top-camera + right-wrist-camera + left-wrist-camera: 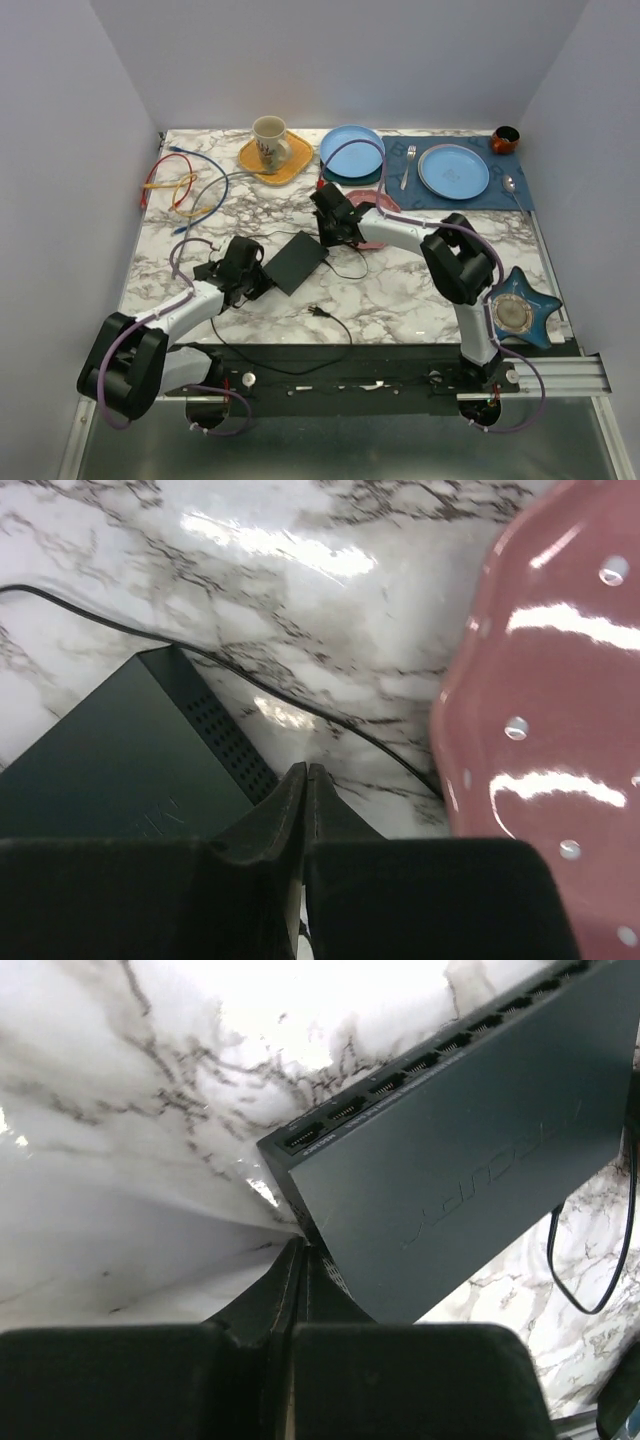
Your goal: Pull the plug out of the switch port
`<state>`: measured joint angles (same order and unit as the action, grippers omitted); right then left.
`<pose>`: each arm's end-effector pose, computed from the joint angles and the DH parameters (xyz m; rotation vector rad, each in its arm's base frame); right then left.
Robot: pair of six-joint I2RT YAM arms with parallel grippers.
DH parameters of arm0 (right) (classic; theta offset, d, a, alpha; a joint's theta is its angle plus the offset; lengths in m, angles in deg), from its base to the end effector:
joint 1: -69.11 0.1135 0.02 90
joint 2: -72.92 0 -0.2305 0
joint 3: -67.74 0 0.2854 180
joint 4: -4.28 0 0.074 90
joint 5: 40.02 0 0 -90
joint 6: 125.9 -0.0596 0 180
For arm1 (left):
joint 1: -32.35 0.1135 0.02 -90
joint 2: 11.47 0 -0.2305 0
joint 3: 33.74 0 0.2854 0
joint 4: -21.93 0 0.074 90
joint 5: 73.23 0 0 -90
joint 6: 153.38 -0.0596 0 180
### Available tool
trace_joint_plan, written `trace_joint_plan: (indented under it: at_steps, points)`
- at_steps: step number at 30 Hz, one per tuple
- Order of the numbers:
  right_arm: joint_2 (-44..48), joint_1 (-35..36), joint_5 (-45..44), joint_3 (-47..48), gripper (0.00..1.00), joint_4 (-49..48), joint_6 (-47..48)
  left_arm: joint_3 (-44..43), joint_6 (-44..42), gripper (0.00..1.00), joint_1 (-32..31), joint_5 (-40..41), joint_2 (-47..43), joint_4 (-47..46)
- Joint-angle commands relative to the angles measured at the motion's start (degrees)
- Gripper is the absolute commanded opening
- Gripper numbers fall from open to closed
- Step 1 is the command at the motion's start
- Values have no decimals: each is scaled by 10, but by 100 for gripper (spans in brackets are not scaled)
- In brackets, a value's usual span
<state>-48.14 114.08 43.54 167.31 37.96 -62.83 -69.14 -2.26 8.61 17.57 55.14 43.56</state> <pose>0.3447 0.3349 0.0970 -0.3571 2.5383 0.3552 0.2322 -0.1012 0.0707 -0.8372 2.4559 -0.5751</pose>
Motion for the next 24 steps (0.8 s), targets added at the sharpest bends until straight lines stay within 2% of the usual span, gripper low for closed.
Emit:
trace_joint_plan:
  at_steps: [1, 12, 15, 16, 18, 21, 24]
  points:
    - [41, 24, 42, -82, 12, -23, -22, -18, -33, 0, -3, -3, 51, 6]
    - [109, 30, 34, -160, 12, -53, -50, -107, -60, 0, 16, 32, 78, 53]
    - [125, 29, -21, -160, 13, -42, -41, -130, -71, 0, 20, 66, 63, 84]
    - [136, 28, -38, -160, 15, -31, -36, -134, -75, 0, 20, 100, 48, 93]
    - [153, 28, -85, -167, 23, -24, -28, -144, -74, 0, 20, 138, 29, 125]
    - [194, 29, -121, -191, 34, -23, -15, -156, -75, 11, 20, 187, -13, 147]
    - [231, 29, -115, -210, 42, -25, -14, -156, -83, 43, 20, 174, -44, 128]
